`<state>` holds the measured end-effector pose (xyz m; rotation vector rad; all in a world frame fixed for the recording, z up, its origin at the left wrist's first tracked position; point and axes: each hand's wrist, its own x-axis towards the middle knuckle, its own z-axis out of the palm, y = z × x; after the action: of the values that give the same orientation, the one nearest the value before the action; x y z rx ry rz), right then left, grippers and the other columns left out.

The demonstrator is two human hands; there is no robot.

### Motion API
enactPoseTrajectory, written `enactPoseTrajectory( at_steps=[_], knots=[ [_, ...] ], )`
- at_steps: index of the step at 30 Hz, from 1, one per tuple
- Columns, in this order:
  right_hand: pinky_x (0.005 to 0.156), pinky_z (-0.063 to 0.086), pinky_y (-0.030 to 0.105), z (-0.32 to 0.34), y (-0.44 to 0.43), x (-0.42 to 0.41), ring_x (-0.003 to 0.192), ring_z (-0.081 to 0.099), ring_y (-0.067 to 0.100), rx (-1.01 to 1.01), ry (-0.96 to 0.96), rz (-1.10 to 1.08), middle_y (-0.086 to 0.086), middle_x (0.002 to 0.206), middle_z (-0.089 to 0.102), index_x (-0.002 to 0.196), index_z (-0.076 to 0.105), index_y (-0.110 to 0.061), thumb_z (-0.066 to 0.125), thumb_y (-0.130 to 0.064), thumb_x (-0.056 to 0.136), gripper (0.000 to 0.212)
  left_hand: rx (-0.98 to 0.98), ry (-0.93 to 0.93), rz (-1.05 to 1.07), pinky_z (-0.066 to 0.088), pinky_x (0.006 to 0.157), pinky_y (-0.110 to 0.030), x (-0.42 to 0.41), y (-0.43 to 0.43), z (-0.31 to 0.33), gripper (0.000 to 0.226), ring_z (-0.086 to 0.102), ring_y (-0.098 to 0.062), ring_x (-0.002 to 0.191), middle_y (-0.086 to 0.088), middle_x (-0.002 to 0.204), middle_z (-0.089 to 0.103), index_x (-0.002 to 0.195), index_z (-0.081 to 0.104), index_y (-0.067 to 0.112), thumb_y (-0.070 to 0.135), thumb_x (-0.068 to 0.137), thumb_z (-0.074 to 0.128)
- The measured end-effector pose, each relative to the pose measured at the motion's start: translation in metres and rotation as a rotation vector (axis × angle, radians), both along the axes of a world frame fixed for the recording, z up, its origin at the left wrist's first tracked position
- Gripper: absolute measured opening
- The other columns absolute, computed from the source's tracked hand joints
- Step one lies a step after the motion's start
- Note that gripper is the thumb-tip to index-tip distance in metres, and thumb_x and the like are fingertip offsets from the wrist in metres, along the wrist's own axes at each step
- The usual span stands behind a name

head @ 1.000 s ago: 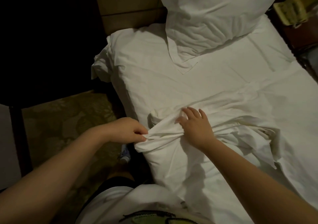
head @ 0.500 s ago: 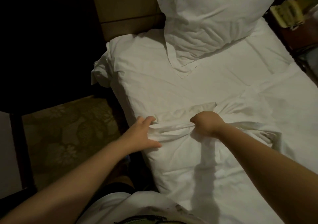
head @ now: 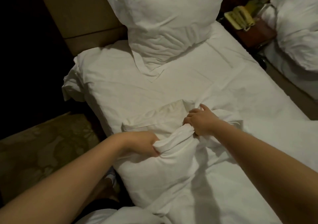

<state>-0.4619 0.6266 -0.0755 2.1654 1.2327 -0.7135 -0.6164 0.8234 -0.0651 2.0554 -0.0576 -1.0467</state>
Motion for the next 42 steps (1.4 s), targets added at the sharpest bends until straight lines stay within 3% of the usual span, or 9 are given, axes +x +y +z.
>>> enactPoseTrajectory(
  at_steps=[8, 14, 18, 23, 27, 30, 35, 39, 42],
  knots=[
    [0.114, 0.01, 0.051, 0.009, -0.065, 0.053, 0.13, 0.041, 0.018, -0.164, -0.217, -0.122, -0.005, 0.129, 0.056, 0.123, 0.054, -0.033, 0.051, -0.041, 0.086, 0.037, 0.021, -0.012, 0.088, 0.043, 0.072, -0.016, -0.008, -0.024, 0.016, 0.007, 0.059, -0.009, 0.086, 0.012, 0.09, 0.064, 0.084, 0.064, 0.023, 0.025, 0.09, 0.06],
    [0.084, 0.035, 0.031, 0.108, -0.184, 0.064, 0.093, 0.065, 0.016, 0.077, -0.558, -0.226, -0.005, 0.088, 0.07, 0.081, 0.054, -0.033, 0.055, -0.044, 0.08, 0.012, -0.136, -0.23, 0.089, 0.037, 0.063, -0.006, 0.037, -0.09, 0.063, 0.003, 0.052, -0.005, 0.077, 0.005, 0.089, 0.061, 0.087, 0.064, 0.017, 0.02, 0.088, 0.065],
    [0.067, 0.042, 0.036, 0.175, -0.269, 0.076, 0.058, 0.059, 0.025, -0.054, -0.594, -0.455, -0.002, 0.054, 0.055, 0.062, 0.04, -0.035, 0.08, -0.033, 0.057, 0.04, -0.377, -0.284, -0.044, 0.04, 0.069, -0.01, 0.071, -0.157, 0.105, 0.015, 0.055, -0.006, 0.085, 0.004, 0.093, 0.063, 0.101, 0.068, 0.01, 0.018, 0.089, 0.064],
    [0.092, 0.034, 0.034, 0.144, -0.196, 0.11, 0.103, 0.057, 0.018, -0.107, -0.761, -0.362, -0.009, 0.099, 0.067, 0.088, 0.059, -0.032, 0.057, -0.041, 0.08, 0.012, -0.43, -0.128, 0.178, 0.044, 0.083, -0.019, 0.087, -0.126, 0.056, 0.016, 0.059, -0.009, 0.1, 0.006, 0.104, 0.065, 0.104, 0.066, 0.023, 0.019, 0.089, 0.064],
    [0.109, 0.022, 0.04, 0.011, -0.071, 0.11, 0.122, 0.047, 0.022, 0.004, -0.4, -0.321, -0.001, 0.121, 0.061, 0.12, 0.057, -0.026, 0.05, -0.032, 0.09, 0.031, 0.278, 0.021, 0.162, 0.035, 0.09, -0.021, 0.087, -0.027, -0.054, 0.046, 0.046, -0.021, 0.127, -0.002, 0.141, 0.048, 0.137, 0.047, 0.02, 0.037, 0.095, 0.053],
    [0.112, 0.019, 0.039, -0.064, 0.026, 0.077, 0.124, 0.049, 0.022, 0.121, 0.037, -0.205, 0.001, 0.129, 0.057, 0.132, 0.051, -0.026, 0.051, -0.022, 0.089, 0.043, 0.166, 0.264, 0.122, 0.032, 0.088, -0.015, 0.078, 0.028, -0.1, 0.046, 0.043, -0.018, 0.129, -0.001, 0.145, 0.043, 0.14, 0.043, 0.016, 0.034, 0.098, 0.049],
    [0.086, 0.045, 0.022, -0.092, 0.102, 0.053, 0.108, 0.057, 0.016, 0.19, 0.794, -0.811, -0.002, 0.135, 0.052, 0.13, 0.055, -0.019, 0.049, -0.005, 0.088, 0.044, 0.102, 0.194, 0.41, 0.036, 0.102, -0.03, 0.101, 0.06, -0.137, 0.038, 0.051, -0.024, 0.122, -0.002, 0.129, 0.058, 0.123, 0.059, 0.023, 0.04, 0.101, 0.034],
    [0.102, 0.04, 0.029, -0.098, 0.095, 0.074, 0.114, 0.057, 0.015, -0.041, 0.947, -1.054, -0.005, 0.127, 0.06, 0.12, 0.063, -0.018, 0.055, -0.05, 0.09, 0.045, 0.281, 0.144, 0.045, 0.039, 0.098, -0.039, 0.099, 0.06, -0.166, 0.044, 0.046, -0.023, 0.118, 0.006, 0.131, 0.046, 0.13, 0.043, 0.037, 0.049, 0.089, 0.051],
    [0.096, 0.046, 0.036, -0.111, 0.081, 0.087, 0.109, 0.06, 0.024, -0.267, 0.736, -0.897, 0.002, 0.125, 0.062, 0.114, 0.064, -0.022, 0.048, -0.064, 0.08, 0.057, 0.194, 0.054, 0.116, 0.04, 0.081, -0.032, 0.106, 0.035, -0.161, 0.038, 0.052, -0.022, 0.093, 0.005, 0.104, 0.049, 0.123, 0.04, 0.028, 0.046, 0.091, 0.049]
  ],
)
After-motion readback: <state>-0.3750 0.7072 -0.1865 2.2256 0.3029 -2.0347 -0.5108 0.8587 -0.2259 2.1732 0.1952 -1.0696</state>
